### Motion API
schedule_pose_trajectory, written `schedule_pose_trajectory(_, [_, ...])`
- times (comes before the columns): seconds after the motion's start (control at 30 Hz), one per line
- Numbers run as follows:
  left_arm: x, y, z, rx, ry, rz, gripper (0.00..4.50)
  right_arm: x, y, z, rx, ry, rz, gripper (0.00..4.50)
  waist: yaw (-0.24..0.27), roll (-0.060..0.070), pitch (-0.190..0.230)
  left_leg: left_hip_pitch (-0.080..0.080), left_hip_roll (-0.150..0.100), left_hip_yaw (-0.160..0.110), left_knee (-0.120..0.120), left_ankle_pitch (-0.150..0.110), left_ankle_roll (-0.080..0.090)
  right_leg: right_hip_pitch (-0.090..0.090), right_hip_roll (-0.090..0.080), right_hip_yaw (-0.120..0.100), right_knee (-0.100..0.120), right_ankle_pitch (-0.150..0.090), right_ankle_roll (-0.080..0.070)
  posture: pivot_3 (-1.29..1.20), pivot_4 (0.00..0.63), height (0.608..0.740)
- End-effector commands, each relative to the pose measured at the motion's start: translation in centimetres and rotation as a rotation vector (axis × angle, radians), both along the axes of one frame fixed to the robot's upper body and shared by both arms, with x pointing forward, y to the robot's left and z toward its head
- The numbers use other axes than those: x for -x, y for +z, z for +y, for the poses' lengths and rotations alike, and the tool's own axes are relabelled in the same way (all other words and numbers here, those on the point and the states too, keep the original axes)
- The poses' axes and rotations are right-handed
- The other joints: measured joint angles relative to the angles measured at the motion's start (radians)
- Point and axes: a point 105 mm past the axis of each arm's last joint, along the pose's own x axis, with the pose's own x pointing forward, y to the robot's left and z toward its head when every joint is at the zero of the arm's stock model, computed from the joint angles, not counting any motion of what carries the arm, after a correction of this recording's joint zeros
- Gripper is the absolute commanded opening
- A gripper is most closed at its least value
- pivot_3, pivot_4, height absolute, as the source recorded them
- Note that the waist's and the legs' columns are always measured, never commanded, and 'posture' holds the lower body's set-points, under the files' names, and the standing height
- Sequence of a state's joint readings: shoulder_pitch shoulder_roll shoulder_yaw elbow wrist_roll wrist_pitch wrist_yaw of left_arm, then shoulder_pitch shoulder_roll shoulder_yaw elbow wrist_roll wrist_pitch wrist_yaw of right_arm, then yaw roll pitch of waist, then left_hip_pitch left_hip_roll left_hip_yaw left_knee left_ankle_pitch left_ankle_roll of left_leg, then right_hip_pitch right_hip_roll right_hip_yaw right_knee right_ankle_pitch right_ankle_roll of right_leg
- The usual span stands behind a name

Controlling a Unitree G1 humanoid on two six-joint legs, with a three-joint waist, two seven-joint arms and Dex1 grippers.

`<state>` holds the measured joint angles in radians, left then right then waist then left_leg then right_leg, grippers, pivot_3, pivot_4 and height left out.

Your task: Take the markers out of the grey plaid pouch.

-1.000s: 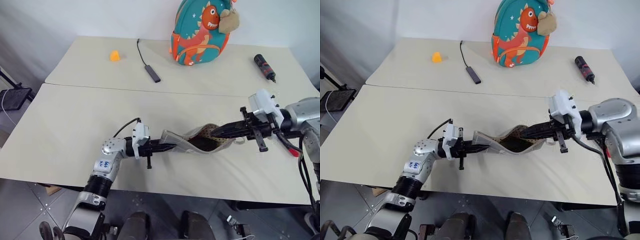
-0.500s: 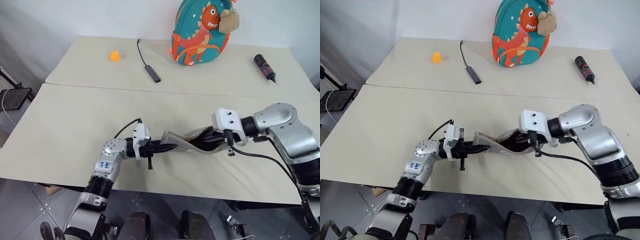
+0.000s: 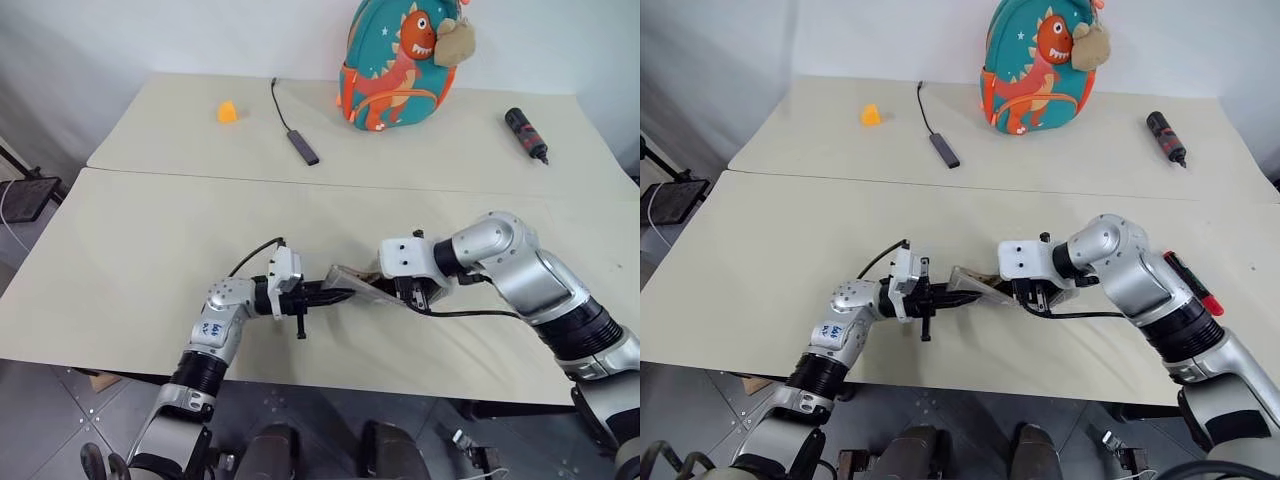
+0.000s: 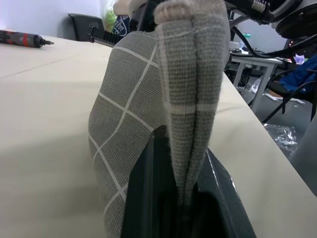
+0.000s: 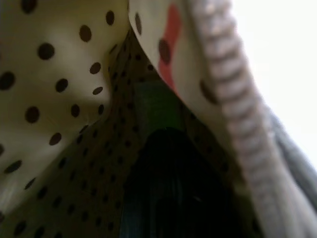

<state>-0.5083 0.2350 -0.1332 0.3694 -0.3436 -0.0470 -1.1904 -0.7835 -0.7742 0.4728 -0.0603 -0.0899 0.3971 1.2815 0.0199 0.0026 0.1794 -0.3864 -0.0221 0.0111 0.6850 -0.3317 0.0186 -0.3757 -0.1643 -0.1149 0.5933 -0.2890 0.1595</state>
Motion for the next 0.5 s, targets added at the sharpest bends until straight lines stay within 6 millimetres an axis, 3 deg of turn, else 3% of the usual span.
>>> schedule_pose_trajectory(0.03, [0.1,0.09,-0.4,0.002,-0.009,-0.005,0.0,-0.51,-0.6,0.36,0.01,-0.023,0.014,0.01,-0.003,0.0,0.0,0.0,0.0,0.0,0.0,0.0,0.0,0.0,0.0,0.0,0.0,0.0,0.0,0.0,0.15,0.74])
schedule_pose_trajectory(0.13, [0.09,0.11,-0.41,0.004,-0.007,-0.007,0.0,-0.62,-0.68,0.79,-0.008,-0.022,0.022,0.6,-0.006,0.0,0.0,0.001,0.0,0.0,0.0,0.0,0.0,0.0,0.0,0.0,0.001,0.0,0.0,0.0,0.15,0.74])
schedule_pose_trajectory(0.4, [0.08,0.04,-0.16,0.002,0.004,-0.007,0.0,-0.15,-0.81,0.79,0.01,0.014,0.038,3.03,-0.017,0.0,0.0,0.001,0.0,0.0,0.0,0.0,0.0,0.0,0.0,0.0,0.001,0.0,0.0,0.0,0.15,0.74])
schedule_pose_trajectory(0.5, [0.06,0.04,-0.19,0.003,0.004,-0.007,0.0,-0.06,-1.33,0.94,0.018,0.022,0.038,3.03,-0.018,0.0,0.0,0.001,0.0,0.0,0.0,0.0,0.0,0.0,0.0,0.0,0.001,0.0,0.0,0.0,0.15,0.74])
